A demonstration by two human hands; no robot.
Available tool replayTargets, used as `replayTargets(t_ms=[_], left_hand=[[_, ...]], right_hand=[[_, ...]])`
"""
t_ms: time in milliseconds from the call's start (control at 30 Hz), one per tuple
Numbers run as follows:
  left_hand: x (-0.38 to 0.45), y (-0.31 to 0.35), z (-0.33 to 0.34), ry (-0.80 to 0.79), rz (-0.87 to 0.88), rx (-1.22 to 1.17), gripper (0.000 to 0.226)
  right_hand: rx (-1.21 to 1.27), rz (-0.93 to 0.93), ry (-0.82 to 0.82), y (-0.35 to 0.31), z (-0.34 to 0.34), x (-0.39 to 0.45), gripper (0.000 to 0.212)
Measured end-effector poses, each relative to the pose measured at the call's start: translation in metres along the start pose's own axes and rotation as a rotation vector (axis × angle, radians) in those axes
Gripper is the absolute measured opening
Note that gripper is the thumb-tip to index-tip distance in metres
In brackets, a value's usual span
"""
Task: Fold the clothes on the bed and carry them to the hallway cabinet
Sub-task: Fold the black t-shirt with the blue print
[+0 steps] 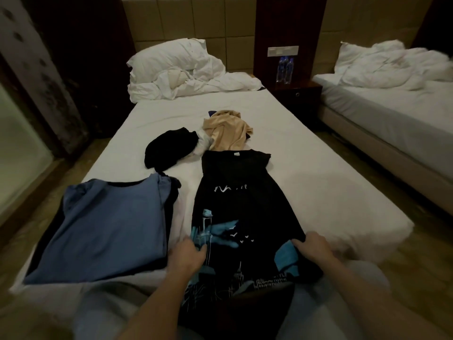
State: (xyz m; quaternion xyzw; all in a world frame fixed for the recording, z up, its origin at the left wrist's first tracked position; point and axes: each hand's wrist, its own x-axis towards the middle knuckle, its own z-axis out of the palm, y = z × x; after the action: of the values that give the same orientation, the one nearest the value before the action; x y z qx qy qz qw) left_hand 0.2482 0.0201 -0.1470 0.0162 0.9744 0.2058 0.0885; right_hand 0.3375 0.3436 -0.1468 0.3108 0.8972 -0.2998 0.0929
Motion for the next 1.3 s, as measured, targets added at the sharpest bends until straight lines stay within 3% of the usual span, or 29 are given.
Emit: replayTargets(t_ms=[100, 200, 267, 400, 500, 600, 700, 767, 867, 967, 1033, 1167, 1300], left_hand=[[-0.012, -0.003, 0.000, -0.048, 0.021, -0.170, 0.038], [-0.014, -0.007, -0.002, -0.156, -0.003, -0.363, 0.051], [-0.012, -0.012, -0.007, -0.148, 0.007, -0.270, 0.056], [-0.018, -0.003, -0.027, -0.083, 0.005, 0.042, 0.032], [-0.024, 0.015, -0.029, -0.056, 0.019, 0.173, 0.034], [-0.025, 0.034, -0.021, -0.257, 0.047, -0.182, 0.042], [-0.033, 0.044, -0.016, -0.555, -0.052, -0.640, 0.029], [-0.029, 0.038, -0.008, -0.585, -0.012, -0.706, 0.024], [-0.013, 0.015, 0.001, -0.365, 0.404, -0.234, 0.037], [-0.005, 0.003, 0.007, -0.197, 0.839, 0.312, 0.046], [-0.004, 0.001, 0.014, -0.172, 1.031, 0.481, 0.057], [0.000, 0.000, 0.027, -0.163, 1.102, 0.734, 0.078], [0.005, 0.010, 0.031, -0.117, 1.101, 0.812, 0.071]], right_hand=[[0.145, -0.053, 0.004, 0.008, 0.003, -0.012, 0.030], [0.211, -0.127, 0.096, 0.011, 0.003, -0.026, 0.026], [0.215, -0.196, 0.160, 0.013, 0.000, -0.034, 0.027], [0.159, -0.351, 0.296, 0.010, -0.002, -0.045, 0.028], [0.023, -0.451, 0.316, 0.005, 0.006, -0.049, 0.031], [-0.069, -0.565, 0.234, -0.003, 0.019, -0.052, 0.035], [-0.239, -0.680, 0.038, -0.009, 0.031, -0.048, 0.055], [-0.353, -0.679, -0.093, -0.008, 0.039, -0.043, 0.055], [-0.506, -0.744, -0.073, 0.006, 0.045, -0.035, 0.048], [-0.780, -0.793, -0.066, 0.017, 0.044, -0.028, 0.067], [-0.899, -0.837, -0.022, 0.019, 0.041, -0.027, 0.083], [-0.966, -0.928, 0.155, 0.028, 0.045, -0.018, 0.097], [-0.933, -0.909, 0.152, 0.020, 0.057, -0.019, 0.081]])
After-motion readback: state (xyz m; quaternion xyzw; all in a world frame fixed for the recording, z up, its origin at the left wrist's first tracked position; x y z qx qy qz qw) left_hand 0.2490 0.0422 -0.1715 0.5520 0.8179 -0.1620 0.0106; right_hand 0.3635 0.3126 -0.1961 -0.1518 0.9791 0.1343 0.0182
